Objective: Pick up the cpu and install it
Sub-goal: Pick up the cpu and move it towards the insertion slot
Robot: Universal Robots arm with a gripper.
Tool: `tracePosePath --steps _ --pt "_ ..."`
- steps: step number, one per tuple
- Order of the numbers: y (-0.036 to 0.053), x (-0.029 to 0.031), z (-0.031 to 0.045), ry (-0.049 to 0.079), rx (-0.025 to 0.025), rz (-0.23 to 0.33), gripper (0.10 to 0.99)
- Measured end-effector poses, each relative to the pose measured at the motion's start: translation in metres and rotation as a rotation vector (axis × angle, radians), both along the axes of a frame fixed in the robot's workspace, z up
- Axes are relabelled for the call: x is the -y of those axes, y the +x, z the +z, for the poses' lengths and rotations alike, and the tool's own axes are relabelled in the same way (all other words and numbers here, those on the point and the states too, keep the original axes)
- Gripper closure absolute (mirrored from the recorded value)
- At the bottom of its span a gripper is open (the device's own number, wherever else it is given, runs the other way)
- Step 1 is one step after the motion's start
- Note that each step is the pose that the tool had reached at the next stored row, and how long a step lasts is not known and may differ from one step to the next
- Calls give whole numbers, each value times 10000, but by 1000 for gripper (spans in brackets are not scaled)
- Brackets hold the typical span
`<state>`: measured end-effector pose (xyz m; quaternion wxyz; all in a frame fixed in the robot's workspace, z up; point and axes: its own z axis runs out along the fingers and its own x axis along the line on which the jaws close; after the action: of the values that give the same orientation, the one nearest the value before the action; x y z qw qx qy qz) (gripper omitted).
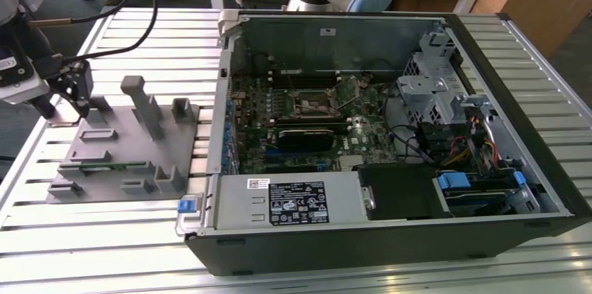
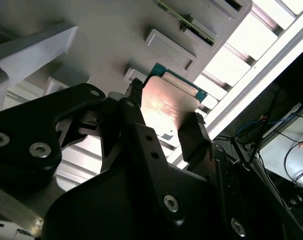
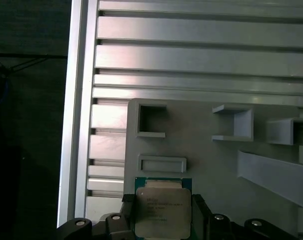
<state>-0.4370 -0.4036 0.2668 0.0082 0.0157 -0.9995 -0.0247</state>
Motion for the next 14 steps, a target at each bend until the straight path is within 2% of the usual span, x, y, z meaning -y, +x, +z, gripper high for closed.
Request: tracePosePath --steps 14 --pt "0 0 47 0 1 0 545"
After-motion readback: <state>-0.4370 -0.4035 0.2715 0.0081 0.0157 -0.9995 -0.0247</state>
